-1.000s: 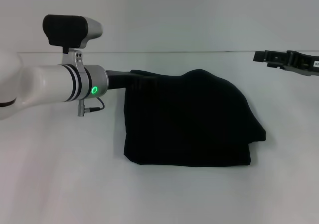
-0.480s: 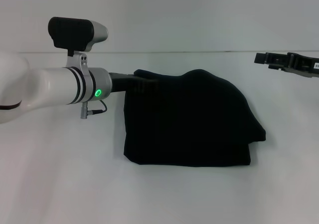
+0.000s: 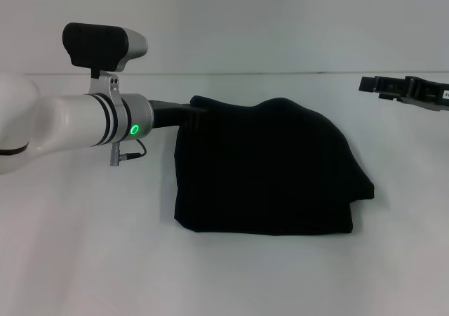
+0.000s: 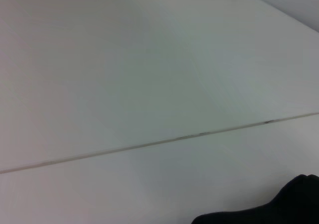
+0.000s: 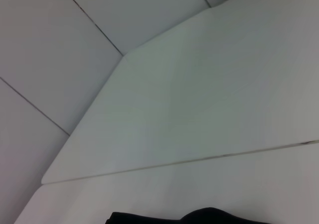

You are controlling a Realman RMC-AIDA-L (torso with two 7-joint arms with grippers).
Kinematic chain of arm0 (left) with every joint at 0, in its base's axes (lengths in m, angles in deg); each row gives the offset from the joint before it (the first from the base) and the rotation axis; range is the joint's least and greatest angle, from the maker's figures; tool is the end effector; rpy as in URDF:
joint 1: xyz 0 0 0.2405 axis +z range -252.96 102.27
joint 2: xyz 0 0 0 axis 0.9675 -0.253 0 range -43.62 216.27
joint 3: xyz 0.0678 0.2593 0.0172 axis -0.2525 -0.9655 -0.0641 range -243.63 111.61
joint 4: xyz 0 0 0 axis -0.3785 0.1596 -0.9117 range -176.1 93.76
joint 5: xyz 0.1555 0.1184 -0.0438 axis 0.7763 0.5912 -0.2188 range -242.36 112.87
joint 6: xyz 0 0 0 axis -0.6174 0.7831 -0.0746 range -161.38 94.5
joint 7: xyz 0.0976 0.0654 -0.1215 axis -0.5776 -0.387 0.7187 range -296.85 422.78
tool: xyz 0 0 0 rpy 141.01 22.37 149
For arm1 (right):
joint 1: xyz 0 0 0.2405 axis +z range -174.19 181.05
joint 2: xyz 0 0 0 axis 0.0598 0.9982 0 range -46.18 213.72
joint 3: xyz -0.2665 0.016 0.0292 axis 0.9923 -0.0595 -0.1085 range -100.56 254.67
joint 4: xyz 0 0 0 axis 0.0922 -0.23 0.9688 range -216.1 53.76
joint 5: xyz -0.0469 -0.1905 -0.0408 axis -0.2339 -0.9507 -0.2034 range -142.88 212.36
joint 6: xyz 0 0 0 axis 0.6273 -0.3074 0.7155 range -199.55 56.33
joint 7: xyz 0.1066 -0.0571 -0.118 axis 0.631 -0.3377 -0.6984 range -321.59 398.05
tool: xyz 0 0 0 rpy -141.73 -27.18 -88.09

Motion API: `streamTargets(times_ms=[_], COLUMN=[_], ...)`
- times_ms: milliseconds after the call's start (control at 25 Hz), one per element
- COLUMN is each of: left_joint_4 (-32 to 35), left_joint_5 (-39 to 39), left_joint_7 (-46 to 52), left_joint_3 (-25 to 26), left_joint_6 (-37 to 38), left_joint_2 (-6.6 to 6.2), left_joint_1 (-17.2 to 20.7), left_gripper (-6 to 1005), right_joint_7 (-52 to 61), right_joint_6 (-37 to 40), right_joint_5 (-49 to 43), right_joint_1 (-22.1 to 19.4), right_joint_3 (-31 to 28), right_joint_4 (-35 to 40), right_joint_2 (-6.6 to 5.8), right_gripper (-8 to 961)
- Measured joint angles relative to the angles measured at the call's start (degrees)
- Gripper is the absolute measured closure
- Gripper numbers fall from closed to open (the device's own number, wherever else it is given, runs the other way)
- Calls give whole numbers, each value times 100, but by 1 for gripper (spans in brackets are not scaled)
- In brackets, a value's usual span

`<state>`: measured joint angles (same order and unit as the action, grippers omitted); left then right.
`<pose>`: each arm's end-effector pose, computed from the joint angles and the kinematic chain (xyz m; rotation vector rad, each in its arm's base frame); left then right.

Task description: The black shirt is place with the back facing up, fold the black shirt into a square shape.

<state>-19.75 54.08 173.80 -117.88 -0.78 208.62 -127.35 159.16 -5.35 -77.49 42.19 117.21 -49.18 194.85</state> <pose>-0.2195 0.4686 -0.0911 -2.1926 -1.0751 -0.3061 0.2717 0.4351 0.0307 -2.1382 1.4323 0.7139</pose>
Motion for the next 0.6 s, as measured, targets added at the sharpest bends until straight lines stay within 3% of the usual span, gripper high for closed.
streamTargets(times_ms=[200, 320, 520, 600], left_joint_4=[-6, -6, -1, 10], left_joint_5=[0, -3, -33, -40], left_joint_7=[-1, 2, -3, -3], left_joint_3=[0, 2, 28, 30], left_joint_6=[-12, -22, -23, -23], left_joint_2=[-5, -12, -14, -14], left_joint_1=[-8, -15, -20, -20], left_gripper=[502, 740, 956, 961], right_joint_7=[22, 126, 373, 439], right_joint_6=[21, 129, 703, 959], right_joint_5=[-54, -253, -523, -614], right_joint_1=[0, 4, -65, -103], right_joint_3=[53, 59, 45, 45], right_joint_4=[-5, -11, -25, -94], right_joint_2=[-17, -38, -137, -202], right_gripper=[253, 252, 256, 258])
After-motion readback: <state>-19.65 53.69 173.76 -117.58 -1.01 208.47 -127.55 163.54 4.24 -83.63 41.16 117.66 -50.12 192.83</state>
